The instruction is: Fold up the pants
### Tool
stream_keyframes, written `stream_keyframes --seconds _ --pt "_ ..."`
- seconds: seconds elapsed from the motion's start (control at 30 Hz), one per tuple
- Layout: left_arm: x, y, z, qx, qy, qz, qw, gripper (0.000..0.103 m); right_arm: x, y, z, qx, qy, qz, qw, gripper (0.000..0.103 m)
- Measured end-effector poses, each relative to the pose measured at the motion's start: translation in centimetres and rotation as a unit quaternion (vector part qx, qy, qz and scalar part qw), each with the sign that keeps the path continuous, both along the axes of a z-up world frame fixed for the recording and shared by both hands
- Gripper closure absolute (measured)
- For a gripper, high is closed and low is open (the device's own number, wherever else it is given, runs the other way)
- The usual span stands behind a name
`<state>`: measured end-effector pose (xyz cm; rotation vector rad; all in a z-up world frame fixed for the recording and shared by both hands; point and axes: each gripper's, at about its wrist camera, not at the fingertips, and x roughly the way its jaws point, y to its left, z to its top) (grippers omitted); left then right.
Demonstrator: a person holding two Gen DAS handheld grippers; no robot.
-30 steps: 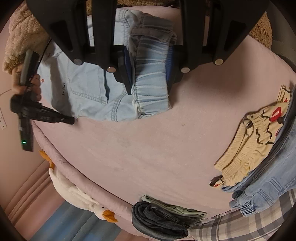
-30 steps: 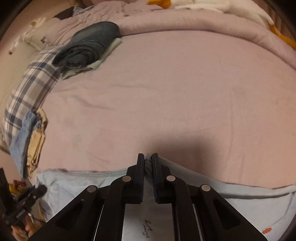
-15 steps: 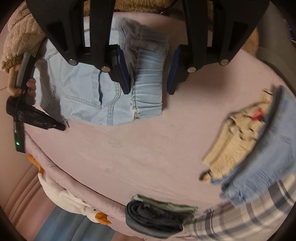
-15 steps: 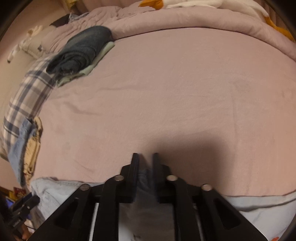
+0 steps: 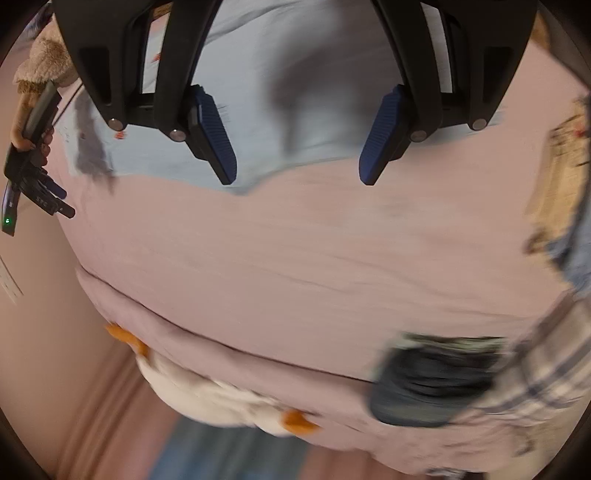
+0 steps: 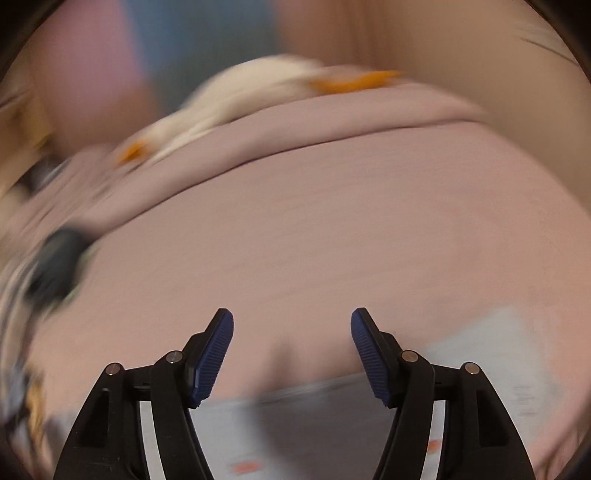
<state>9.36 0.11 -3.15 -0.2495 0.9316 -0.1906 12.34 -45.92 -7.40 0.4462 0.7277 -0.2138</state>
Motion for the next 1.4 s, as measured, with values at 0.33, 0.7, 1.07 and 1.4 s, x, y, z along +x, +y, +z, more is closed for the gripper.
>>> stream_keyframes --seconds 0.33,0.7,1.07,1.4 --pt "5.3 -7.5 -5.9 0.014 0.08 -0.058 0.995 0.063 -0.5 -9.6 -7.4 0.017 0.066 -0.112 0.991 0.037" --pt "5.8 -8.0 -7.4 0.036 0.087 -0.036 0.9949 0.06 1.2 -8.2 -8.0 0.01 0.06 -0.095 0.994 0.081" --pt "6.0 -8.7 -7.7 0.061 0.076 -0.036 0.9947 0.059 -1.2 -9.5 -8.3 0.022 0.044 -0.118 0.992 0.092" --pt "2.8 -7.2 -4.8 -0.006 0.059 -0.024 0.9979 0.058 -6.8 -10.4 -6.0 0.037 0.018 -0.146 0.988 0.049"
